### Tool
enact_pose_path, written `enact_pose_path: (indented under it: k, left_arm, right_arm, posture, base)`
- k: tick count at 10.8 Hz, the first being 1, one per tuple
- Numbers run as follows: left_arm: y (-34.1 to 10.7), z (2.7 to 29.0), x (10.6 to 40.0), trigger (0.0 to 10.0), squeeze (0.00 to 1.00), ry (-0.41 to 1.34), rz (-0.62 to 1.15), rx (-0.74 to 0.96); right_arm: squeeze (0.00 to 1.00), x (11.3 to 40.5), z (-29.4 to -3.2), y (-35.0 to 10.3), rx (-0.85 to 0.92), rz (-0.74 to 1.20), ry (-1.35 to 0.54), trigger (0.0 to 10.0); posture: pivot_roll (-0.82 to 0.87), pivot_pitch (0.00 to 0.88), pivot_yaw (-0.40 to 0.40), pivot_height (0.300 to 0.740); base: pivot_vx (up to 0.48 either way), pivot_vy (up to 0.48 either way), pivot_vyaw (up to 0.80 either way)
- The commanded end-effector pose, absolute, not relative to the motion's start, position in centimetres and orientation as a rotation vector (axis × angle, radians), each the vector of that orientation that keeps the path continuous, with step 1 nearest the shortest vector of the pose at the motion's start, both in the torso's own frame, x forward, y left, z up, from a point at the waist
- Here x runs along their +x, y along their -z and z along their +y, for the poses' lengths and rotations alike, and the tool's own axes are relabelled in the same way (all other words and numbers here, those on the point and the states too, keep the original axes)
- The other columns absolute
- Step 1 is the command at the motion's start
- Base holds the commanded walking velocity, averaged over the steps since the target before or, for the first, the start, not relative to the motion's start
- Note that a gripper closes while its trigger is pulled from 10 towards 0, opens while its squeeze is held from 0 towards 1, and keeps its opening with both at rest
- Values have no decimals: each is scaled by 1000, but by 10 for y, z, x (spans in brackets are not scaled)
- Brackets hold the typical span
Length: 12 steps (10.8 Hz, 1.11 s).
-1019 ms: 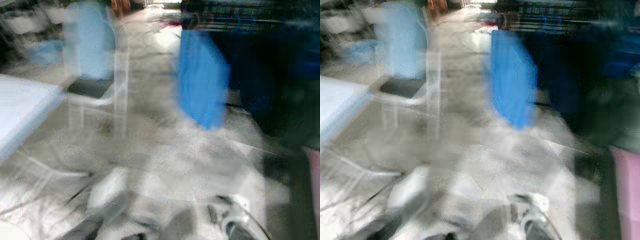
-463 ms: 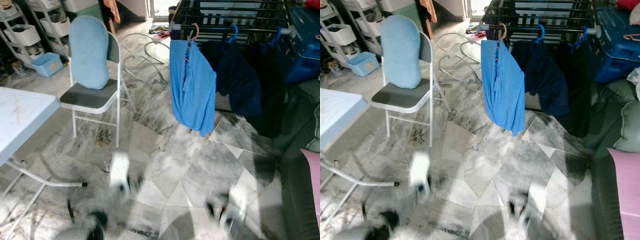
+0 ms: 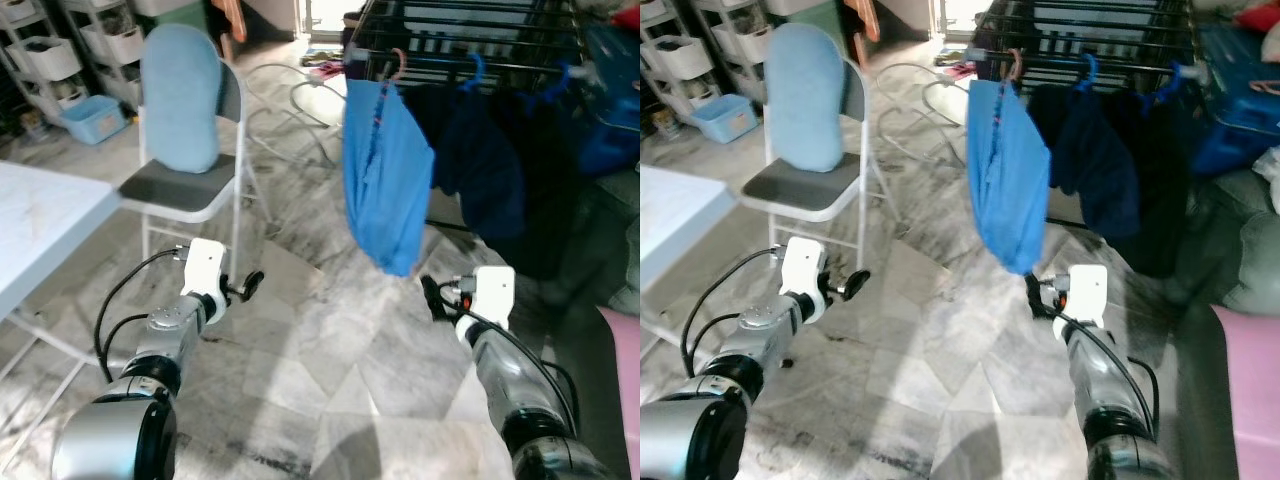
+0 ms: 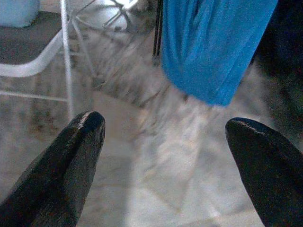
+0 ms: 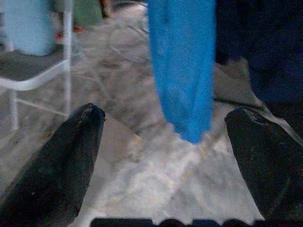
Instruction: Hang hanger
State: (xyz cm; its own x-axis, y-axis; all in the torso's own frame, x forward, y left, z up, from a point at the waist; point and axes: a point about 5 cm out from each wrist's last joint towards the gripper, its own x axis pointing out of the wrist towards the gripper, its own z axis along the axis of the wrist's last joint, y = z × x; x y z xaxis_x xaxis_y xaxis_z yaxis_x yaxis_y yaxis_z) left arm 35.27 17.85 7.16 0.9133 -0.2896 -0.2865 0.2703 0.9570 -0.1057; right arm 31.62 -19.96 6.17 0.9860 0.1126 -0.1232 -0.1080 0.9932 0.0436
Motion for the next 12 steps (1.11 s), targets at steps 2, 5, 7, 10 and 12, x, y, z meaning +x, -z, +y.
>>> enact_pose_path:
  k: [2,5,7,10,12]
  left_arm:
    - [-94,186,360,10000,0,244,146,-179]
    - [-100,188,328,10000,0,265,-43,-94]
    - [-109,192,330,10000,0,413,-31,76]
    - [-118,183,322,10000,0,299,-117,106]
    - [-91,173,306,10000,0,185,-63,83]
  right_arm:
    - [0,298,-192,-78,17,38,-174,10000]
    - [0,260,-194,-96,-15,-27,-104,10000]
    - [0,262,-194,-109,-35,-70,-52,10000]
    - [0,259,-199,-120,-38,-86,1,10000]
    - [0,244,-195,-112,-14,-66,53,10000]
  posture:
    - [-164,0,33,740]
    - [-132,0,31,740]
    - [-128,0,-1,740]
    - [-175,0,58,740]
    - [-187,20,77,740]
  base:
    - [0,0,0]
    - [0,0,0]
    - [0,0,0]
    - [0,0,0]
    - [0,0,0]
